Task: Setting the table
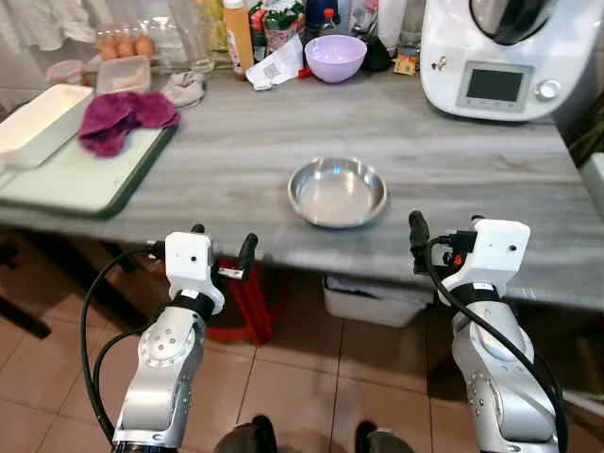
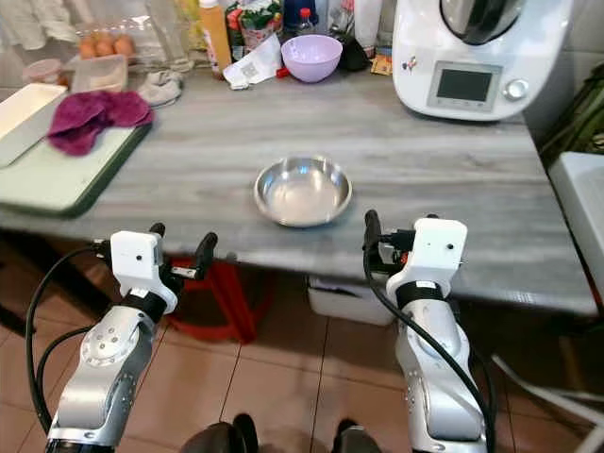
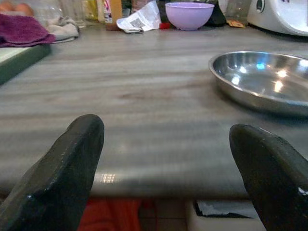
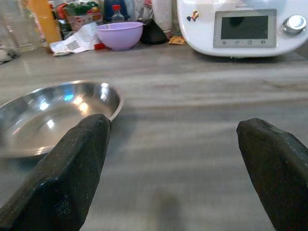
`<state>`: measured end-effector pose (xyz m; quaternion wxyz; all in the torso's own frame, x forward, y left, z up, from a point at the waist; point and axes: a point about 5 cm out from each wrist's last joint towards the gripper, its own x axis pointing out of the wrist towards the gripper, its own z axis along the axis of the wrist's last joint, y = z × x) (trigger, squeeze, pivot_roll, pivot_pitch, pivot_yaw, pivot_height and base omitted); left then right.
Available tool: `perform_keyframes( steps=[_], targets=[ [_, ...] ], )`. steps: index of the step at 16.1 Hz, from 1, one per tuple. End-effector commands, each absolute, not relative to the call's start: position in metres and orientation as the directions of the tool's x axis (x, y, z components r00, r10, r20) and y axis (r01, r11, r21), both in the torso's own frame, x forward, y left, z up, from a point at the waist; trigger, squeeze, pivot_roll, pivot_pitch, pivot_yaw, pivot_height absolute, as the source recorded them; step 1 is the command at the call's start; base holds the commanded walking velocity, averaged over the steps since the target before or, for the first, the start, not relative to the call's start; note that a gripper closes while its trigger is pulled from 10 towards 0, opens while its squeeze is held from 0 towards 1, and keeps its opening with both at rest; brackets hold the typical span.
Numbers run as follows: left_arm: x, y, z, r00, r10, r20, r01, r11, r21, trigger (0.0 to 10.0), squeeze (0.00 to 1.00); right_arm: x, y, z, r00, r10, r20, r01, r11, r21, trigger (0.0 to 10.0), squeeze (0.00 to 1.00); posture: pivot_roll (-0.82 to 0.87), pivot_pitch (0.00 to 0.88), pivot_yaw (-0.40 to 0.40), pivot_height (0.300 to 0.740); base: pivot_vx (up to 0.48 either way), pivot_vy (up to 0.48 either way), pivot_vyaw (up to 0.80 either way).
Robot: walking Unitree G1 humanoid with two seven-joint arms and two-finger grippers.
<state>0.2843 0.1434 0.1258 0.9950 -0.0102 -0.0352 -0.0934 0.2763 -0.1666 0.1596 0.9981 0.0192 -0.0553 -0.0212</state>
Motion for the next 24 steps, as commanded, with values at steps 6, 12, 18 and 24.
perform_keyframes(
  steps=[6,12,18,24],
  targets=[
    [0.2868,0.1447,0.1209,0.984,-0.174,0.042,0.174,0.985,-0.006,10.0,0.00,0.2778,-0.1663,0.1607,0.994,-0.047,0.102,0.040,0.997,0.067,10.0,0.00,-0.17,0.111,0.071,0.740,-0.391,0.000,0.00],
    [0.2869,0.1448,0.1220,0.978,-0.199,0.059,0.199,0.980,0.016,10.0,0.00,0.2815,-0.1662,0.1586,0.993,-0.045,0.107,0.044,0.999,0.009,10.0,0.00,-0.17,0.107,0.069,0.740,-0.189,0.000,0.00],
    [0.2865,0.1419,0.1276,0.962,-0.257,0.093,0.260,0.966,-0.018,10.0,0.00,0.2829,-0.1662,0.1547,0.995,-0.052,0.080,0.053,0.999,0.000,10.0,0.00,-0.16,0.105,0.078,0.740,0.000,0.000,0.00],
    [0.2849,0.1391,0.1274,0.956,-0.277,0.094,0.281,0.959,-0.036,10.0,0.00,0.2807,-0.1665,0.1568,0.995,-0.030,0.091,0.028,0.999,0.022,10.0,0.00,-0.16,0.110,0.076,0.740,0.000,-0.237,0.00]
  ],
)
